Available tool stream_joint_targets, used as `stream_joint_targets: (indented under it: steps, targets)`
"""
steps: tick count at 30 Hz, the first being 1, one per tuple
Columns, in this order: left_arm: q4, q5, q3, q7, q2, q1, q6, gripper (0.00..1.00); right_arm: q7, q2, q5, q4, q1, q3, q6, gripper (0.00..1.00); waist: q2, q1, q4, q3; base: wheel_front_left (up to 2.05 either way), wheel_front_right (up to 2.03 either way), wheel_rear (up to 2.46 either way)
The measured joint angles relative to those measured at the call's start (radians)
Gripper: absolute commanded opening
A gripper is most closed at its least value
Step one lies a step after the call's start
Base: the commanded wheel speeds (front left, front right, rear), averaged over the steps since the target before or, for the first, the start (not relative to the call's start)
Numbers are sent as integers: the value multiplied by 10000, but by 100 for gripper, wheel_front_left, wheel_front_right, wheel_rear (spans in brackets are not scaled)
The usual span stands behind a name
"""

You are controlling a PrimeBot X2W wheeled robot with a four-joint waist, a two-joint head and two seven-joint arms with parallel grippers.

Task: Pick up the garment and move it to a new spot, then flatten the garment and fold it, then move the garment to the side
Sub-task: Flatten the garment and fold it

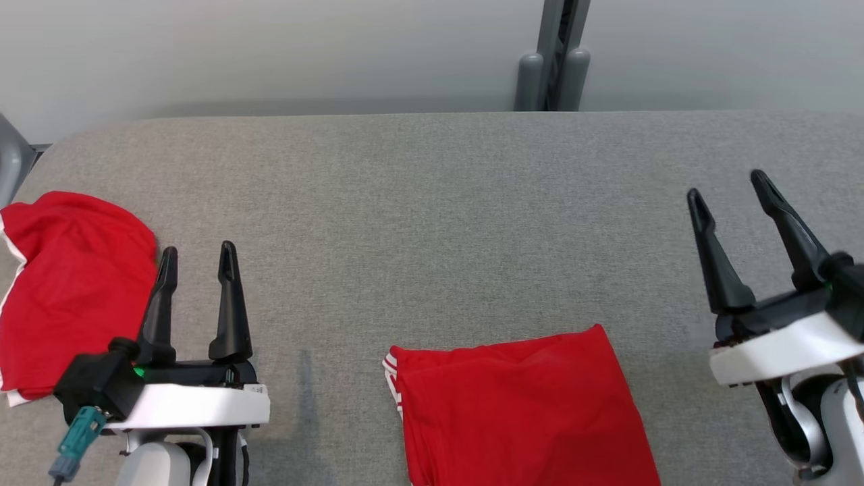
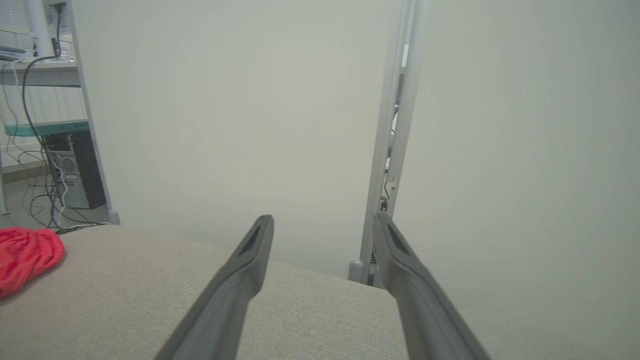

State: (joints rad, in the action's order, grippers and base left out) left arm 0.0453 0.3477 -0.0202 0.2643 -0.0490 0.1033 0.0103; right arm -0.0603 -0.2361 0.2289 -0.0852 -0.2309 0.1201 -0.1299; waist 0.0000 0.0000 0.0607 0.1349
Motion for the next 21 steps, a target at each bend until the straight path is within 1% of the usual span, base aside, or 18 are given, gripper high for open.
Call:
stream_joint_targets:
  steps: [3, 6, 7, 10, 13, 17, 21]
  targets:
    - [-42, -42, -63, 0, 8, -211, -27, 100, -846, 372, -437, 506, 320, -581, -8, 100, 0, 0, -139, -19, 0, 0, 0]
    - [-54, -171, -36, 0, 4, -396, -36, 100, -1450, 669, -780, 951, 650, -1005, -8, 100, 0, 0, -283, -34, 0, 0, 0]
    - [-54, -171, -36, 0, 4, -396, -36, 100, -1450, 669, -780, 951, 650, -1005, -8, 100, 0, 0, -283, -34, 0, 0, 0]
    - [-63, -207, -17, 0, 4, -604, -42, 100, -1793, 1099, -1028, 1267, 888, -1440, -8, 100, 0, 0, -413, -55, 0, 0, 0]
    - [-84, -207, -65, 0, 6, -796, -44, 100, -1933, 1373, -1162, 1624, 1120, -1584, -8, 100, 0, 0, -488, -68, 0, 0, 0]
    - [-84, -155, -161, 0, 2, -978, -113, 100, -1987, 1513, -1317, 1916, 1262, -1743, -8, 100, 0, 0, -536, -81, 0, 0, 0]
    - [-56, -153, -280, 0, 4, -1011, -113, 100, -1998, 1657, -1321, 1768, 1343, -1885, -8, 100, 0, 0, -543, -53, 0, 0, 0]
